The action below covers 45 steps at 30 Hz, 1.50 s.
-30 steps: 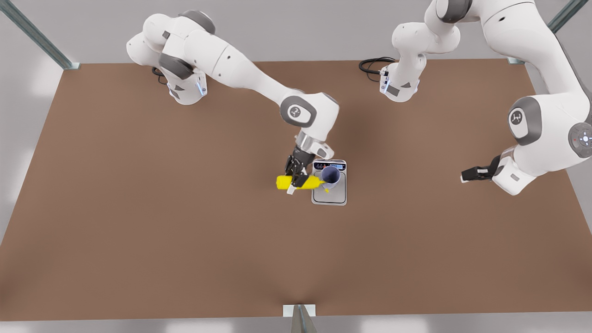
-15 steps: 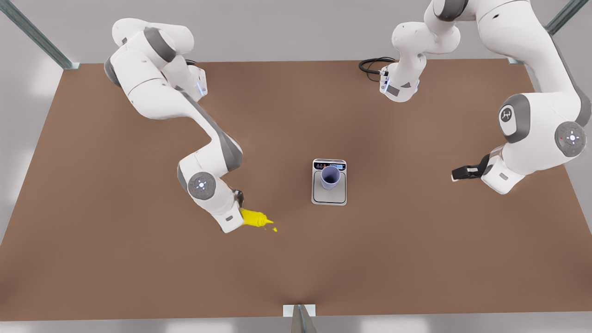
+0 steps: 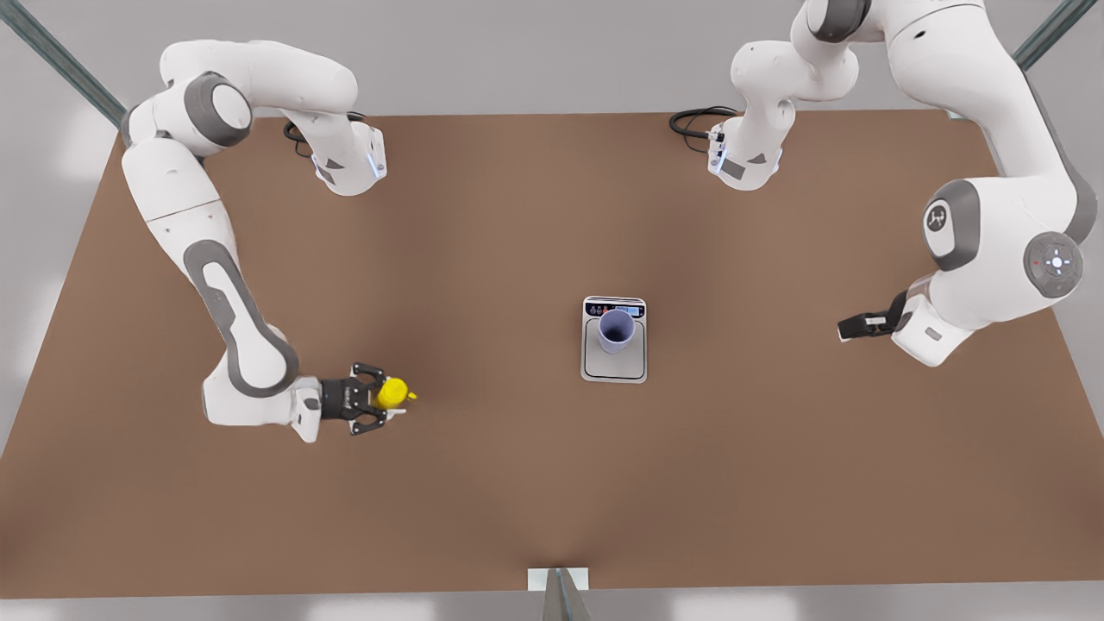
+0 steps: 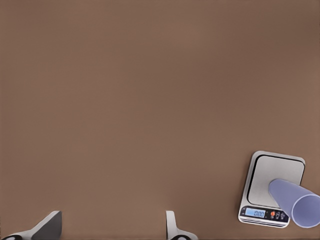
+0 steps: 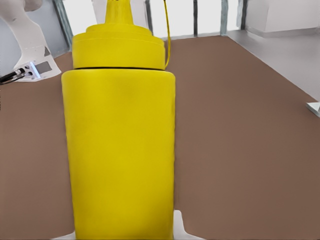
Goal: Move cup to the weight, pick up sauce bottle, pour sauce
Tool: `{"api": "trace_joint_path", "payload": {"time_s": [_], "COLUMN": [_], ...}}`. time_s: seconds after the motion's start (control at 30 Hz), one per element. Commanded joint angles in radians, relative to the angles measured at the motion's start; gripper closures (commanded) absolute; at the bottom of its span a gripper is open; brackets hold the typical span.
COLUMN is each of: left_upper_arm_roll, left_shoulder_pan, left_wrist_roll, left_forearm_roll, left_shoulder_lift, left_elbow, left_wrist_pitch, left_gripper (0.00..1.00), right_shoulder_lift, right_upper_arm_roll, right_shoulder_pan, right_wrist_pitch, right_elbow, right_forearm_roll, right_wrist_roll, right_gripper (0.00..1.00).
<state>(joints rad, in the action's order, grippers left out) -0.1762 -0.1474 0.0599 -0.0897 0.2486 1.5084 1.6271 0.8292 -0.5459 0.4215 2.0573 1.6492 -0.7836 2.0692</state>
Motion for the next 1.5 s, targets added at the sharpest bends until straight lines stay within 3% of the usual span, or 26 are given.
{"api": "trace_joint_path", "payload": {"time_s": [0.0, 0.17, 0.6, 0.67, 0.73, 1.03, 1.1, 1.47], "left_upper_arm_roll": [0.000, 0.001, -0.002, -0.002, -0.002, -0.002, -0.002, -0.002], "left_shoulder_pan": [0.000, -0.021, -0.029, -0.029, -0.029, -0.029, -0.029, -0.029], "left_wrist_roll": [0.000, -0.018, -0.028, -0.028, -0.028, -0.028, -0.028, -0.028], "left_forearm_roll": [0.010, 0.050, 0.033, 0.031, 0.031, 0.031, 0.031, 0.030], "left_shoulder_lift": [0.000, 0.012, 0.017, 0.017, 0.017, 0.021, 0.021, 0.021], "left_elbow": [0.001, -0.004, -0.086, -0.086, -0.086, -0.094, -0.094, -0.100], "left_wrist_pitch": [0.004, 0.020, 0.036, 0.040, 0.040, 0.042, 0.042, 0.042], "left_gripper": [0.00, 0.00, 0.00, 0.00, 0.00, 0.00, 0.00, 0.00], "right_shoulder_lift": [0.013, 0.076, 0.142, 0.145, 0.145, 0.154, 0.153, 0.107], "right_upper_arm_roll": [0.000, 0.000, 0.001, 0.001, 0.001, 0.001, 0.001, 0.004], "right_shoulder_pan": [0.013, 0.082, 0.060, 0.056, 0.057, 0.060, 0.068, 0.158], "right_wrist_pitch": [-0.012, -0.132, -0.059, -0.059, -0.060, -0.066, -0.072, -0.089], "right_elbow": [0.004, 0.053, 0.050, 0.050, 0.050, 0.050, 0.050, 0.122], "right_forearm_roll": [-0.025, -0.198, -0.278, -0.279, -0.281, -0.289, -0.289, -0.263], "right_wrist_roll": [0.006, 0.071, 0.243, 0.243, 0.241, 0.239, 0.239, 0.233], "right_gripper": [0.41, 0.41, 0.40, 0.33, 0.19, 0.18, 0.00, 0.00]}}
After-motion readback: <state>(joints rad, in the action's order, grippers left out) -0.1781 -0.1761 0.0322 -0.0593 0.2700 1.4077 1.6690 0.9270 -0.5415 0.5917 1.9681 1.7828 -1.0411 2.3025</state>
